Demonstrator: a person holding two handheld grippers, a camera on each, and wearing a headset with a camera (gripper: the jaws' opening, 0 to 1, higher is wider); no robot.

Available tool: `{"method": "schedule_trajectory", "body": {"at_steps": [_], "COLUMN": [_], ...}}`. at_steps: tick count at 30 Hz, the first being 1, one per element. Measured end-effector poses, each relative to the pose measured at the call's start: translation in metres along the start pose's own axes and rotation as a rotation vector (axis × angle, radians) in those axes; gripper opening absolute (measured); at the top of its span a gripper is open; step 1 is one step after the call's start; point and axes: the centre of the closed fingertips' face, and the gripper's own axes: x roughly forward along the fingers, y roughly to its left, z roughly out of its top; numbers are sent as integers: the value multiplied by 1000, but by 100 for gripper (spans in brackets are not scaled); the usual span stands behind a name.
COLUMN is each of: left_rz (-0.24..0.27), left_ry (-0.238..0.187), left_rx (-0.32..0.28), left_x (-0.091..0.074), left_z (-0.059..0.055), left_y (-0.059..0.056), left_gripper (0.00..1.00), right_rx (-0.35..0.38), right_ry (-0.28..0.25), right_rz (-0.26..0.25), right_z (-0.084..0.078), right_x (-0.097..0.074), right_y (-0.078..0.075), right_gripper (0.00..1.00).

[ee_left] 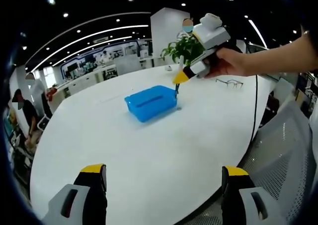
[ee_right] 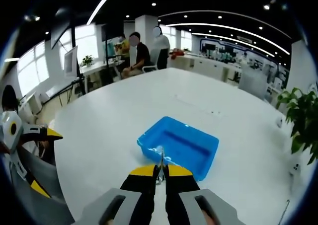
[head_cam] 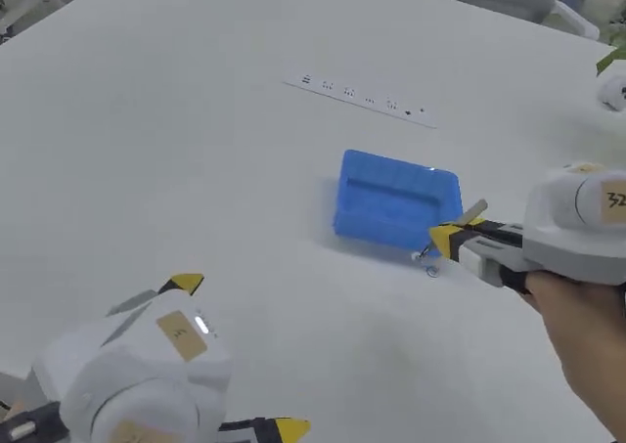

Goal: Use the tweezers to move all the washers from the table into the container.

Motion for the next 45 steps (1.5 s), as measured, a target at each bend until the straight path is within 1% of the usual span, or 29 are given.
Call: {"method": "schedule_trajectory", "body": {"at_steps": [7, 11, 14, 16, 19, 22, 25, 27, 28, 31, 33, 36, 38, 42, 45], "left_rz": [-6, -8, -10, -10, -11, -18, -20, -17, -18, -25, -25, -32, -28, -29, -32], "left_ry": [-3, 4, 8, 16, 13, 18, 11, 12, 10, 24, 21, 35, 27, 33, 37], "left_rx": [9, 17, 18, 20, 26, 23, 19, 19, 20, 18, 22, 23, 27, 15, 20], "left_x": [0, 0, 1, 1, 1, 1, 0, 0, 0, 1, 1, 2, 1, 1, 2], "left_z": [0, -1, -2, -3, -3, -4, -3, -3, -3, -5, -4, -6, -5, -6, -7], "left_y": [-2, -3, -3, -3, -4, -5, -5, -4, -4, -5, -6, -7, -6, -6, -6], "left_gripper": [99, 99, 99, 97, 97, 97, 97, 97, 96, 97, 96, 96, 96, 96, 95], "right_rx": [-7, -18, -8, -6, -13, -16, -23, -57, -73, -83, -90, -85, -77, -60, -46], "right_ry": [-28, -48, -64, -68, -69, -56, -42, -10, 11, 18, 32, 55, 64, 93, 97], "right_rz": [-14, -29, -36, -41, -56, -67, -68, -80, -99, -93, -87, -76, -72, -72, -68], "right_z": [17, 27, 35, 37, 39, 38, 36, 31, 28, 27, 24, 18, 14, 5, 2], "right_x": [-1, 1, 5, 9, 17, 25, 35, 43, 47, 55, 61, 69, 72, 78, 80], "right_y": [-7, -12, -16, -17, -20, -25, -26, -29, -32, -31, -31, -30, -31, -35, -36], "right_gripper": [2, 2, 2, 2, 2, 2, 2, 2, 2, 2, 2, 2, 2, 2, 3]}}
